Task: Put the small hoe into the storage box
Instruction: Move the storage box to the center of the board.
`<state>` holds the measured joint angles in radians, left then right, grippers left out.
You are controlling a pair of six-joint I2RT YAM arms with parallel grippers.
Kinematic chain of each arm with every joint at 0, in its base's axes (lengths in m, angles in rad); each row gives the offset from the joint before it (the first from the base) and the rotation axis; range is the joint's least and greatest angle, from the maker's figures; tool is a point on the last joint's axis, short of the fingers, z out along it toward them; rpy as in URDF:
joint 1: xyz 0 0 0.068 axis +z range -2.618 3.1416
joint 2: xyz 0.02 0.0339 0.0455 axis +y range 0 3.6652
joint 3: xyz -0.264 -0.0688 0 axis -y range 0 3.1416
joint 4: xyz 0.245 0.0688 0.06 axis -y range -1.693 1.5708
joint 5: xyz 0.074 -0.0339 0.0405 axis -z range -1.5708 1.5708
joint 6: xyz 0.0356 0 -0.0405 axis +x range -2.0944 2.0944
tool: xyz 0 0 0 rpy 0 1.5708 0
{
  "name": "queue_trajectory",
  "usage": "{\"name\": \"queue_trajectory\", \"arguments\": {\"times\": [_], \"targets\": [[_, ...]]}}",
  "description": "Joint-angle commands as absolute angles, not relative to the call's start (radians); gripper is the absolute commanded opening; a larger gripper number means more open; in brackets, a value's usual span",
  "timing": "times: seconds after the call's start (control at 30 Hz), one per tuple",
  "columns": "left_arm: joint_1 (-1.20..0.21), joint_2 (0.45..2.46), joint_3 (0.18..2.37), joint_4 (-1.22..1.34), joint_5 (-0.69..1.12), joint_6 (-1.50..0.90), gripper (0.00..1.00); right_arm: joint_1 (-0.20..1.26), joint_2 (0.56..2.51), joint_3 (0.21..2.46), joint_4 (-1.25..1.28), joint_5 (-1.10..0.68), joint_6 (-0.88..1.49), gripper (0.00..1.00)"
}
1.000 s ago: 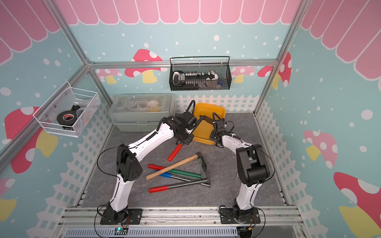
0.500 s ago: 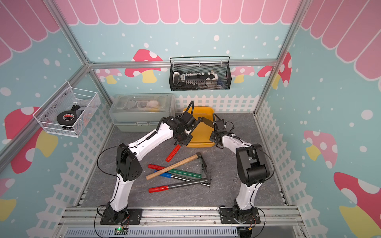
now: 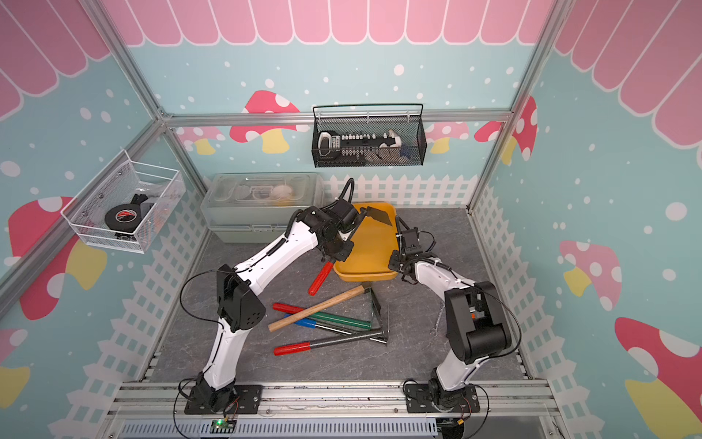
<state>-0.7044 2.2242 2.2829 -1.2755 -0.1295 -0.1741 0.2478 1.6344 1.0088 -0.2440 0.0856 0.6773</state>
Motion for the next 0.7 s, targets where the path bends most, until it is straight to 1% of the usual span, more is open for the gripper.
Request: {"name": "queue_trajectory", "arguments": {"times": [0.0, 0.3, 0.5, 0.6, 0.67], "targets": [[-0.691, 2.247, 2.349, -1.285, -0.102, -0.256, 0.00, 0.247, 1.596, 0.982, -0.252, 0.079, 0.674, 0.16], [-0.680, 2.303, 2.404, -1.291, -0.019, -0.396, 0.00, 0.247, 1.598, 0.982, -0.262, 0.098, 0.637, 0.28], [-0.669, 2.353, 2.464, -1.310, -0.007, -0.450, 0.00, 0.247, 1.580, 0.971, -0.267, 0.114, 0.631, 0.45], [-0.661, 2.386, 2.506, -1.307, 0.038, -0.470, 0.00, 0.247, 1.565, 0.964, -0.268, 0.114, 0.629, 0.52], [-0.646, 2.414, 2.541, -1.308, 0.102, -0.490, 0.00, 0.247, 1.551, 0.958, -0.272, 0.117, 0.626, 0.56]]}}
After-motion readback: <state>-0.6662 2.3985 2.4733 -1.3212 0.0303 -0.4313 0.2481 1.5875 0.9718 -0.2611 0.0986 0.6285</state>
